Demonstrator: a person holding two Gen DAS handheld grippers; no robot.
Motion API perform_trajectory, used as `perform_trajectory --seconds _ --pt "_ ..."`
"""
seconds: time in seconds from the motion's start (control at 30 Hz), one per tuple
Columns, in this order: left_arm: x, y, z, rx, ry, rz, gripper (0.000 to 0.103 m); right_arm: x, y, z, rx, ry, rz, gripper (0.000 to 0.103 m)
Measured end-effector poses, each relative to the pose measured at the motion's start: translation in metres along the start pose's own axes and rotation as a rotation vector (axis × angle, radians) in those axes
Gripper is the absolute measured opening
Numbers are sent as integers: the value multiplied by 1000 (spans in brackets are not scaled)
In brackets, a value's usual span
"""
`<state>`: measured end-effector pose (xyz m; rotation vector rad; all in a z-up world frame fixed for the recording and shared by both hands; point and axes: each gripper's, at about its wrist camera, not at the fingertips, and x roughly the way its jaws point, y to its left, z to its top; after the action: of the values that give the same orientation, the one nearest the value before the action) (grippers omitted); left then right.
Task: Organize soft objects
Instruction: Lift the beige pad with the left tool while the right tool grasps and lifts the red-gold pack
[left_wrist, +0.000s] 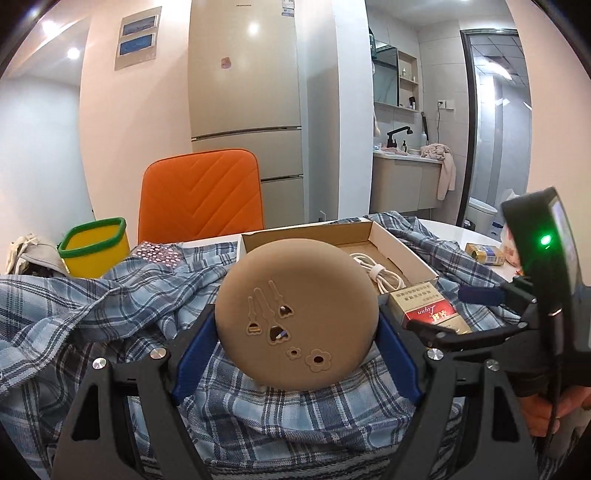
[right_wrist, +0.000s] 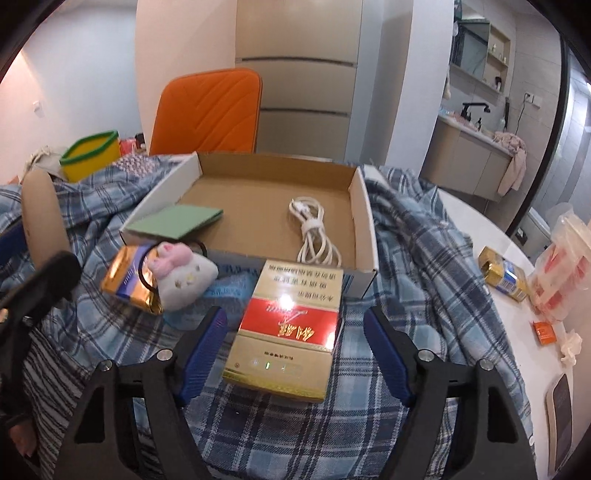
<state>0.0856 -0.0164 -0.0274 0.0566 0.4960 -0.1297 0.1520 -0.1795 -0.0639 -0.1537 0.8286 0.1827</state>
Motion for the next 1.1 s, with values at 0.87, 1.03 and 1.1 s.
perform_trajectory --seconds 0.87,1.03,1.1 --pt "-56 5 0 -28 -294 54 81 -80 -1 -11 14 -390 37 59" --pt "-74 -1 5 -33 -305 42 81 -104 -2 -10 10 -473 17 59" --pt "-84 -6 13 -26 -324 42 81 -115 -5 -8 14 -500 10 59"
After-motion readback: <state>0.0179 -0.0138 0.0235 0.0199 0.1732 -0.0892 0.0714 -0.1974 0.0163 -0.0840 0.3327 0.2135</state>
